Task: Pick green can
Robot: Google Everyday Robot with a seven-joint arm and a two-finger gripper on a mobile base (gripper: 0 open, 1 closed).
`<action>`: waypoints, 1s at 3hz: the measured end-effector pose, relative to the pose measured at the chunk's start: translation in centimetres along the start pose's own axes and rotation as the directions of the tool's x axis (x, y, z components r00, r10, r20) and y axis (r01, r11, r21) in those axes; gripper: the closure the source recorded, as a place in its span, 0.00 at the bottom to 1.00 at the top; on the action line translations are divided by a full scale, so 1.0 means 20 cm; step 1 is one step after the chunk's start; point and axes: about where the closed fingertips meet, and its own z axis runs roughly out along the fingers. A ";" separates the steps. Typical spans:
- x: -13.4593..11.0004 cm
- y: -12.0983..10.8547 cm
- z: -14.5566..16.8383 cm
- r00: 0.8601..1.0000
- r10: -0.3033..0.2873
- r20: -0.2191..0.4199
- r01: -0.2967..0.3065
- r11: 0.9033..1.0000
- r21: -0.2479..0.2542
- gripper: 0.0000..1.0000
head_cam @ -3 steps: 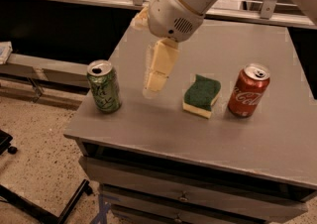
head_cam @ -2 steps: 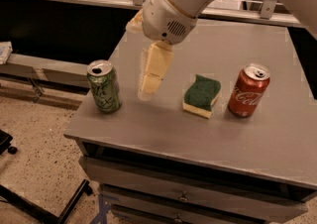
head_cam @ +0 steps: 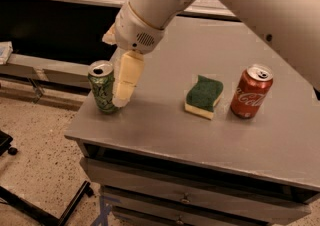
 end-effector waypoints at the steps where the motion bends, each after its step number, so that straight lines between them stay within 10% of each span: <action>1: -0.02 -0.07 0.12 1.000 0.011 0.025 -0.011 1.000 -0.015 0.00; 3: 0.01 -0.11 0.29 0.997 0.043 0.068 -0.039 0.998 -0.047 0.17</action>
Offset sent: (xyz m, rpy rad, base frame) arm 0.0247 0.0413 -0.0494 0.0572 0.0829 -0.0107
